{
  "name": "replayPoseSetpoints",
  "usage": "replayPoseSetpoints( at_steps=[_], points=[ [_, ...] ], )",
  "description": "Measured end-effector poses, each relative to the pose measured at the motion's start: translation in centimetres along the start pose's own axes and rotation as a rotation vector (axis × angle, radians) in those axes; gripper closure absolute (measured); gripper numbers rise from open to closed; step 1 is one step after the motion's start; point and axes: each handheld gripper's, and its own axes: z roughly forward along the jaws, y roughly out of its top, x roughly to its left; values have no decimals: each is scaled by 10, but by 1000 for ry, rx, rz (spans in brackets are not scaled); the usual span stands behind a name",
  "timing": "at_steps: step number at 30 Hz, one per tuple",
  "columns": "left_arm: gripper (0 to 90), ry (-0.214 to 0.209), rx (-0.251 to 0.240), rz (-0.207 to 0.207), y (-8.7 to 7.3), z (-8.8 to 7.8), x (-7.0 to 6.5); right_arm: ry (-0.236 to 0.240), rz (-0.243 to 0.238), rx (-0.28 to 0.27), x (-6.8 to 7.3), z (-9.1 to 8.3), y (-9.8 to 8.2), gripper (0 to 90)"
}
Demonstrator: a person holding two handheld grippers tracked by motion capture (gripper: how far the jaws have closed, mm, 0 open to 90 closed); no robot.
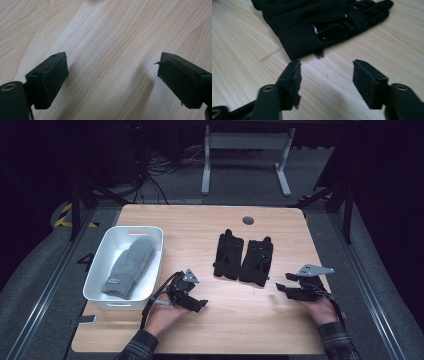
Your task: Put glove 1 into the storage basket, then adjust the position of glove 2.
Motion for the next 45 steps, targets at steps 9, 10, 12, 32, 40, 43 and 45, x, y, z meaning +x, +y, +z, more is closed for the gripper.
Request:
replayPoseSetpoints(
  at_steps=[9, 10, 12, 32, 40, 43, 45],
  points=[
    [3, 24, -49, 79, -10, 5, -3, 82, -15, -16, 13, 20, 23, 895],
    [3, 18, -64, 79, -12, 5, -3, 88, -20, -12, 15, 24, 26, 898],
    [7, 18, -67, 79, -12, 4, -3, 83, -30, -1, 16, 29, 29, 900],
    [12, -4, -69, 106, -14, 3, 0, 76, -66, 100, 14, 57, 24, 900],
    [7, -11, -68, 108, -13, 4, 0, 110, -74, 116, 19, 50, 20, 900],
    [7, -11, -66, 111, -13, 4, 0, 127, -85, 123, 22, 46, 17, 900],
    [6, -11, -67, 108, -13, 4, 0, 136, -87, 127, 24, 42, 14, 900]
  ],
)
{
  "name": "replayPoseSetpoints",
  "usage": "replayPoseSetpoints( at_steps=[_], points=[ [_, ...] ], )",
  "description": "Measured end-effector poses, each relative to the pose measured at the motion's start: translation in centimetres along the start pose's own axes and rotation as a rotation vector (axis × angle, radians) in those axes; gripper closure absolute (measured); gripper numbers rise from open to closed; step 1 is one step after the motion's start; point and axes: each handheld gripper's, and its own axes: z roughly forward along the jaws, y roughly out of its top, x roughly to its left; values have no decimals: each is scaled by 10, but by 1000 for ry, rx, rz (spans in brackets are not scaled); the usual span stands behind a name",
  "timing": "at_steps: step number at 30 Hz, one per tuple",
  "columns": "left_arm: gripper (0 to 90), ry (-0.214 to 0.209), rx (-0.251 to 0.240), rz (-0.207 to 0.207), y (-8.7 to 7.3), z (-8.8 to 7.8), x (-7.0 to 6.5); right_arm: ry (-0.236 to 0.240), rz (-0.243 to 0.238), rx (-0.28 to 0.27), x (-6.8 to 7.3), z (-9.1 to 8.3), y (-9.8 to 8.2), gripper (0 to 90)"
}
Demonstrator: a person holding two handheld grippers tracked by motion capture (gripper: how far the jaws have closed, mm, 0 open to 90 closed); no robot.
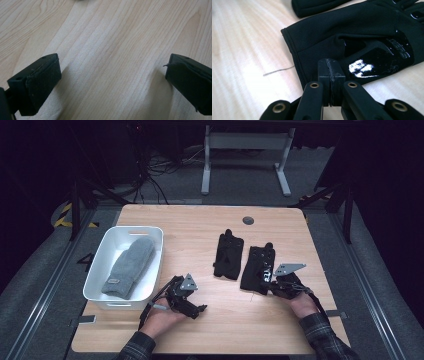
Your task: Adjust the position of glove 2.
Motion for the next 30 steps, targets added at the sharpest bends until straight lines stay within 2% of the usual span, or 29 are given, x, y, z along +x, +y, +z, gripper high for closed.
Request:
replayPoseSetpoints(
  at_steps=[3, 11, 12, 19, 23, 27, 30],
  points=[
    [5, 1, 0, -1, 0, 0, 0, 23, -5, 3, 5, -4, -4, 900],
    [3, 2, 1, -2, 0, 0, -1, 47, -35, 19, 21, -11, -11, 900],
    [3, 2, 2, -2, 0, 0, -1, 65, -38, 21, 26, -14, -14, 900],
    [3, 3, 2, -2, 0, 0, -1, 96, -45, 27, 39, -22, -24, 900],
    [3, 2, 2, -2, 0, 0, -1, 129, -55, 35, 48, -28, -31, 900],
    [3, 2, 3, -2, 0, 0, -1, 115, -71, 27, 51, -32, -32, 900],
    [3, 2, 4, -2, 0, 0, -1, 83, -65, -6, 45, -35, -25, 900]
  ],
)
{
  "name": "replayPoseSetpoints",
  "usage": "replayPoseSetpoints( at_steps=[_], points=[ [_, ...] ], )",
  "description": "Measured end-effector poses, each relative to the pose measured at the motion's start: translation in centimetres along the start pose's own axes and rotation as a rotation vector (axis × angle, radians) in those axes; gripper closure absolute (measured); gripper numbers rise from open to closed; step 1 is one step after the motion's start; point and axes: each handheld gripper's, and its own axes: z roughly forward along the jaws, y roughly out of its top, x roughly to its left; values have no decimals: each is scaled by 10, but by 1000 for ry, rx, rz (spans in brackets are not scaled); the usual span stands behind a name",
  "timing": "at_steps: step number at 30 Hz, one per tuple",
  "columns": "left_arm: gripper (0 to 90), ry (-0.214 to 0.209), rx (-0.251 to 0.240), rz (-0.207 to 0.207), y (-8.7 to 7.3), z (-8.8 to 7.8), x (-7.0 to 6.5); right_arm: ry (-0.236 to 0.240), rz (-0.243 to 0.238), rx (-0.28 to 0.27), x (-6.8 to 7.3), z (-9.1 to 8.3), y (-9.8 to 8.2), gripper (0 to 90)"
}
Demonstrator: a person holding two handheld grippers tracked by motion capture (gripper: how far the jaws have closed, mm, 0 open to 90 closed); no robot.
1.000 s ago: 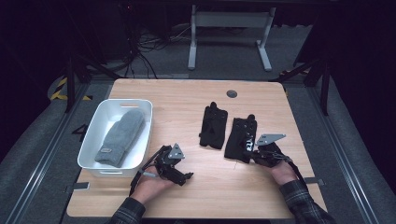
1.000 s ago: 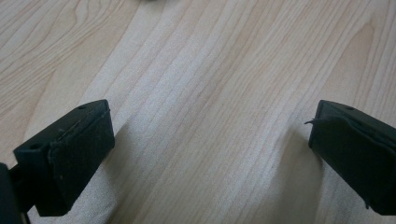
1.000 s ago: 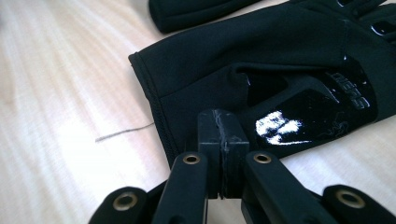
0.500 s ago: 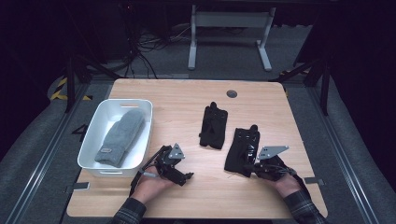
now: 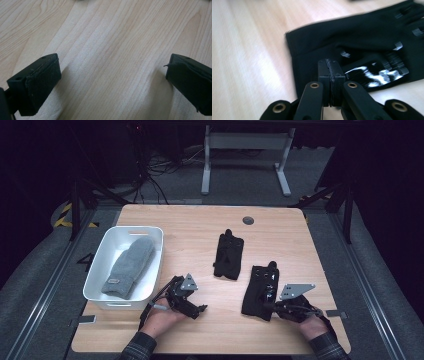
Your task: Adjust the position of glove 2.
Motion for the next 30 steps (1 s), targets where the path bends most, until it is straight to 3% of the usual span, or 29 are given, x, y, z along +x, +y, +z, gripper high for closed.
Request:
replayPoseSetpoints(
  at_steps=[5, 9, 14, 21, 26, 30],
  points=[
    [3, 4, 1, 1, 0, 0, 0, -90, 24, -21, -24, 5, 17, 900],
    [3, 3, 0, -1, 0, 0, 0, -120, 58, -20, -36, 12, 21, 900],
    [3, 4, 0, -2, 1, 0, 0, -152, 59, 32, -46, 27, 22, 900],
    [3, 5, 0, -1, 1, 0, 0, -79, 5, 20, -41, 30, 21, 900],
    [3, 4, 0, -2, 1, 0, 0, -9, -68, 25, -29, 33, 23, 900],
    [3, 4, 1, -1, 1, 0, 0, 74, -118, 31, -15, 36, 26, 900]
  ],
)
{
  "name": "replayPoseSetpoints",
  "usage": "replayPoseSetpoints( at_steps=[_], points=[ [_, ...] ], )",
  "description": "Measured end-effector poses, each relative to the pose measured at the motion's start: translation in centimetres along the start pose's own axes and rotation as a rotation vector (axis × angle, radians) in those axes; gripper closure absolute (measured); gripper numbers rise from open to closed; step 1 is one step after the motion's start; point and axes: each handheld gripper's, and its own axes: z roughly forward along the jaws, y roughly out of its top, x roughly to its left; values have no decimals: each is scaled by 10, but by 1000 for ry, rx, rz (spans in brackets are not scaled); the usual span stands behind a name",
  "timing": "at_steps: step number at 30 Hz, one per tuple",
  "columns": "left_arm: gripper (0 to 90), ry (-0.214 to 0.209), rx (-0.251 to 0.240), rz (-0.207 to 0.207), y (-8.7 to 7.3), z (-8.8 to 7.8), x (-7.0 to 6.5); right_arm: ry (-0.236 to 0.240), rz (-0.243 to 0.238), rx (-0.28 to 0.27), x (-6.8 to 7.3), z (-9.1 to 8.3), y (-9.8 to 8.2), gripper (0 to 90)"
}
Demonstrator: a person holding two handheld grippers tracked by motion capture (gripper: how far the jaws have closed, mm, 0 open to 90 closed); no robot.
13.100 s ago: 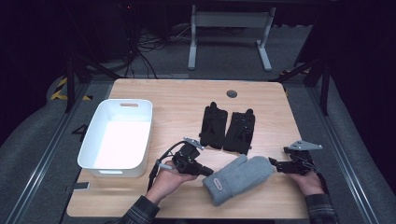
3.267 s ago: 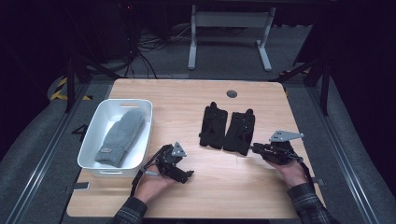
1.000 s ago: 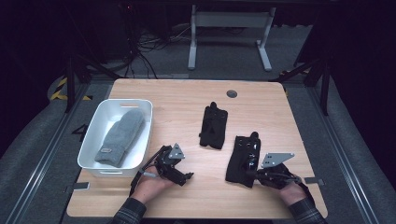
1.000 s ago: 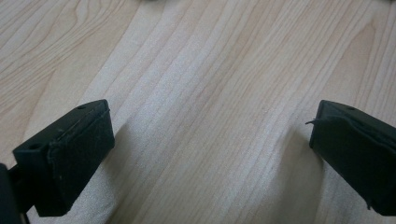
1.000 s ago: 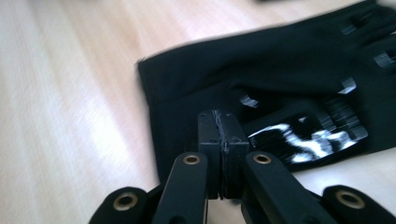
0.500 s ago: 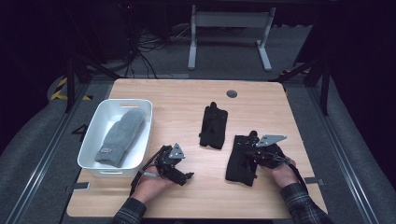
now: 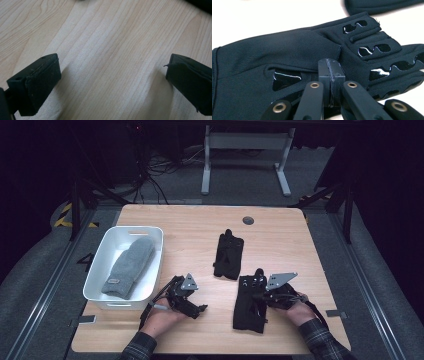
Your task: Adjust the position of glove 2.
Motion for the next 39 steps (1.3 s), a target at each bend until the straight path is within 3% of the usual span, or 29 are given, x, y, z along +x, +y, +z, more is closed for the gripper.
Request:
replayPoseSetpoints(
  at_steps=[6, 11, 14, 17, 21, 23, 27, 32, 35, 36, 39],
  points=[
    [3, 1, 1, 0, 0, 0, 0, 114, -72, 8, 19, 2, 1, 900],
    [3, 1, 1, 0, 0, 0, 0, 120, -77, 3, 19, 2, 1, 900],
    [3, 1, 0, 0, 0, 0, 0, 113, -63, -41, 19, -4, 1, 900],
    [3, 1, 1, 0, 0, 0, 0, 72, -48, -74, 17, -11, 1, 875],
    [3, 1, 1, 0, 0, 0, 0, -14, 21, -79, 4, -19, -9, 729],
    [3, 0, 0, -1, 0, 0, 0, -84, 60, -67, -3, -22, -16, 629],
    [2, -1, 0, -1, 0, 0, 0, -192, 141, -70, -21, -31, -28, 512],
    [13, 6, 11, -9, 2, 0, 0, -285, 209, -74, -38, -37, -40, 326],
    [68, 13, 22, -19, 5, -4, 2, -329, 243, -60, -45, -37, -45, 252],
    [131, 9, 16, -22, 5, -5, 2, -340, 251, -60, -47, -37, -46, 241],
    [213, 1, 22, -23, 9, -7, 4, -349, 262, -54, -49, -36, -48, 230]
  ],
)
